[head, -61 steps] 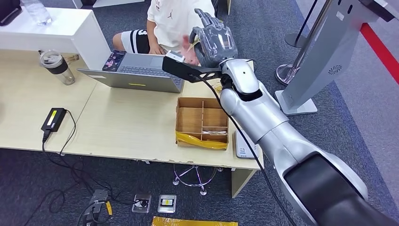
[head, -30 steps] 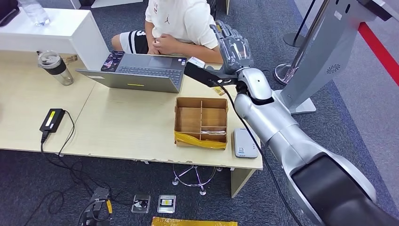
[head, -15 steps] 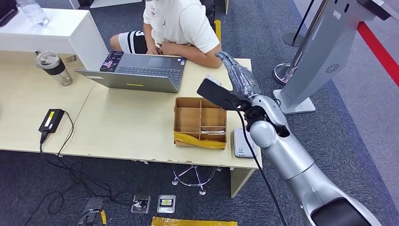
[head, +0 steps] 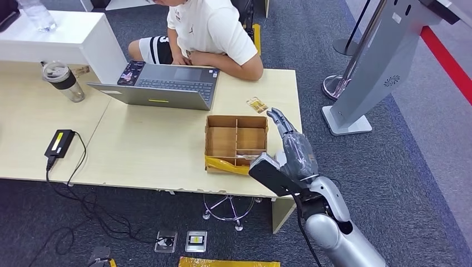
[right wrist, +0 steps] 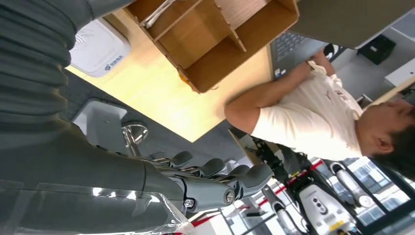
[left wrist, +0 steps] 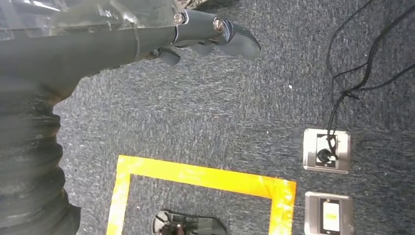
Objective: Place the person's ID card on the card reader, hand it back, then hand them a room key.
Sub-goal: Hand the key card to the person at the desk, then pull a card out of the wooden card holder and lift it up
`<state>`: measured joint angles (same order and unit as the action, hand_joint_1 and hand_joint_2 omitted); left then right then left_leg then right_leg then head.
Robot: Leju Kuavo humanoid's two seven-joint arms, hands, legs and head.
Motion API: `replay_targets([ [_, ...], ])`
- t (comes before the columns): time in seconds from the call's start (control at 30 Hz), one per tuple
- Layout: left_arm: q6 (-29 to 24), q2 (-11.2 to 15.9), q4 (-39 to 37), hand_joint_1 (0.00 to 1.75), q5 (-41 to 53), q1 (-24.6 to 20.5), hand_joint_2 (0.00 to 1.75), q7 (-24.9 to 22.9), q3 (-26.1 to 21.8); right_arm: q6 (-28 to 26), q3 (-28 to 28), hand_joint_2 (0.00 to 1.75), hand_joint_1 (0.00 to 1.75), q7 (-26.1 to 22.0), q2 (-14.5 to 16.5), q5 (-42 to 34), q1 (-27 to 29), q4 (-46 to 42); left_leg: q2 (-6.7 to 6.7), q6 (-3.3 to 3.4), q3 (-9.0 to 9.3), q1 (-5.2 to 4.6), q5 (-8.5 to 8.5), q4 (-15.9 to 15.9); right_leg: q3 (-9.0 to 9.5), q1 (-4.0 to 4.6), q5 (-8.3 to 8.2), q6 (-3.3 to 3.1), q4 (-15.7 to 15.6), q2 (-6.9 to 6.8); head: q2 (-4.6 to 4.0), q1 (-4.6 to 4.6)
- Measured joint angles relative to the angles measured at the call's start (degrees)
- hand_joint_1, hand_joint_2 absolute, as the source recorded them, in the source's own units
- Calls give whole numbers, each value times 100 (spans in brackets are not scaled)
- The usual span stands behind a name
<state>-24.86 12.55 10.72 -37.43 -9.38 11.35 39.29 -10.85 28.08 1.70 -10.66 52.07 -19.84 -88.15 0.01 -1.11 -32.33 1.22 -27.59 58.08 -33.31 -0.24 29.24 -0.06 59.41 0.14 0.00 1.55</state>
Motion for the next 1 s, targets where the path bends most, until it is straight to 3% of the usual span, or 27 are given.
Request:
replay_targets([
  [0.2, -61, -49, -1, 0, -44, 10, 175, 1, -85, -858, 303, 175, 0, -421, 12, 615, 147, 207, -9, 0, -3, 0, 0, -1, 2, 1, 0, 0, 1, -8, 0, -1],
  [0.33, -97, -83, -1, 0, -103, 11, 175, 1, -147, -1147, 528, 175, 0, -570, 63, 734, 204, 540, -10, 0, -6, 0, 0, -1, 2, 0, 1, 0, 1, -9, 0, 1],
  [1.0, -258, -181, -1, 0, -331, 14, 175, -1, -414, -1085, 1166, 175, 0, -854, 665, 1148, -113, 1875, -12, 0, -7, 0, 1, -1, 1, 0, 1, 0, 1, -9, 0, 1],
])
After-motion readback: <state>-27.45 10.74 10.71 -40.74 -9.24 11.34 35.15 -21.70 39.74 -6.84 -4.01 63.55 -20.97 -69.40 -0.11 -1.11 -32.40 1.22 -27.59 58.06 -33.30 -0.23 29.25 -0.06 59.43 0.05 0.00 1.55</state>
